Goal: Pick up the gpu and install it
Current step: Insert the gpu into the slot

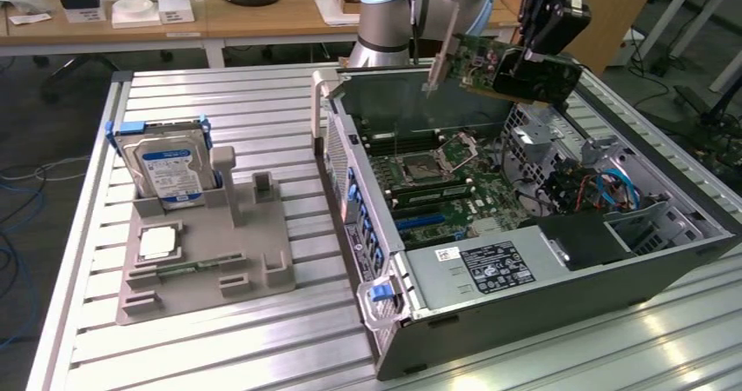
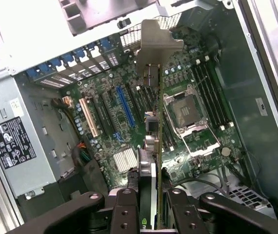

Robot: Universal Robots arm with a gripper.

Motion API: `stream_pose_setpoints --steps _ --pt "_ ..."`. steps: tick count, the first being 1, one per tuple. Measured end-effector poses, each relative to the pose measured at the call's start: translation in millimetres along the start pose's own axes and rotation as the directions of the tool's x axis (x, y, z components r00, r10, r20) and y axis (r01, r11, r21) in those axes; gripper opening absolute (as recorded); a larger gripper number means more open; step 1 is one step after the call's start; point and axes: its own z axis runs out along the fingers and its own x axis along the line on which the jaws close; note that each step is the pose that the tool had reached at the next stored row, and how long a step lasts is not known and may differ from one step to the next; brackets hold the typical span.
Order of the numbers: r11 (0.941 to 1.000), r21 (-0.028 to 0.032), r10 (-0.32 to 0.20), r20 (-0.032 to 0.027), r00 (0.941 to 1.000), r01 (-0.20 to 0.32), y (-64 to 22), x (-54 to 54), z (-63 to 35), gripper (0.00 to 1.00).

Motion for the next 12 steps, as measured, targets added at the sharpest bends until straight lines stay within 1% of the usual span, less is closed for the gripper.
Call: stream_pose_setpoints --steps 6,12 --pt "0.9987 0.0008 -0.052 -0.0017 0.9987 0.052 -0.1 0.1 0.1 0.27" --pt "0.9951 0.0014 -0.099 -0.0033 0.9951 0.099 -0.2 0.5 0.1 0.27"
